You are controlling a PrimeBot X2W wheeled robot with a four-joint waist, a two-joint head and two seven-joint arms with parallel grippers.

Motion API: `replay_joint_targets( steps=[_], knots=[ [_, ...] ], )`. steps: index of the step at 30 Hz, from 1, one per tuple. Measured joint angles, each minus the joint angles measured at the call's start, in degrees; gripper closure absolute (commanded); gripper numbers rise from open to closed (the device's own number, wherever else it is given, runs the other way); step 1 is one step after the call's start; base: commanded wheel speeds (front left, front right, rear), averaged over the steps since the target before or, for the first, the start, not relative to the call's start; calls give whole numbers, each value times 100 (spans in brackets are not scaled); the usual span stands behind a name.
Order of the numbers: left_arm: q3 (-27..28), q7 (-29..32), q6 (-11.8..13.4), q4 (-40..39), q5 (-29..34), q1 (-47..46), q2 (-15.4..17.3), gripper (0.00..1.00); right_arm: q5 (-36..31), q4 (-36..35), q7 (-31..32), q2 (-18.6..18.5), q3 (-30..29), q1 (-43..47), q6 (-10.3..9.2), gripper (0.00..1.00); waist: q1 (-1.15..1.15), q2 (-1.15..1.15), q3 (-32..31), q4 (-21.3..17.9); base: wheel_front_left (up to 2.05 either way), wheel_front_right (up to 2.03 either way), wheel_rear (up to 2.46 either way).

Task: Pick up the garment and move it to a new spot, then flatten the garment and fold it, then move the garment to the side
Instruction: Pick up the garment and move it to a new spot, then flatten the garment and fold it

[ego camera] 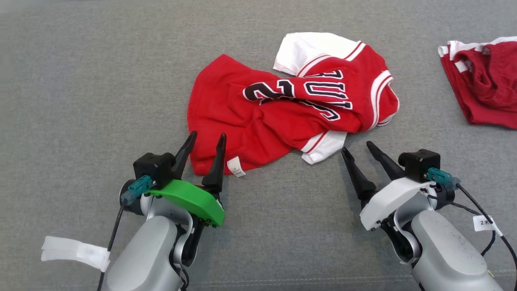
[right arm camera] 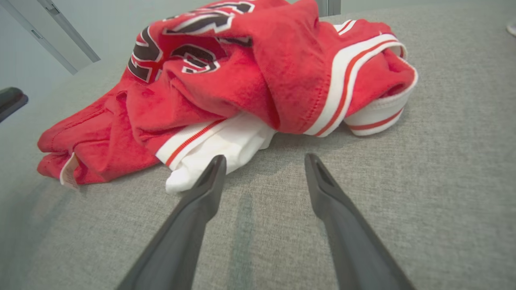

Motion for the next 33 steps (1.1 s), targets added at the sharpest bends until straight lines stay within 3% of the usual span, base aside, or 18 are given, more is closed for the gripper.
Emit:
replay_joint_targets(
  steps=[11,12,13,17,22,28,33],
  knots=[
    [37,-31,-75,-36,-53,223,-4,0,216,519,16,23,-181,-219,73,0,0,0,58,861,0,0,0],
    [52,-31,-76,-44,-53,237,-4,0,225,582,18,30,-172,-235,88,4,0,0,67,907,0,0,0],
    [56,-32,-75,-48,-53,255,-4,0,224,634,18,27,-163,-244,93,45,0,0,74,944,0,0,0],
    [94,-32,-76,-67,-53,281,-8,0,225,743,5,7,-152,-327,121,100,0,0,90,1020,0,0,0],
    [200,-33,-96,-86,-53,382,-2,0,201,726,-158,-55,-185,-346,143,100,0,0,40,933,0,0,0],
    [305,-33,-102,-165,-53,547,20,0,21,299,-326,-424,-350,-346,132,100,0,0,-52,718,0,0,0],
    [444,-34,-104,-220,-53,690,54,0,-233,-131,-376,-675,-414,-333,-4,100,0,0,-159,476,0,0,0]
  ],
)
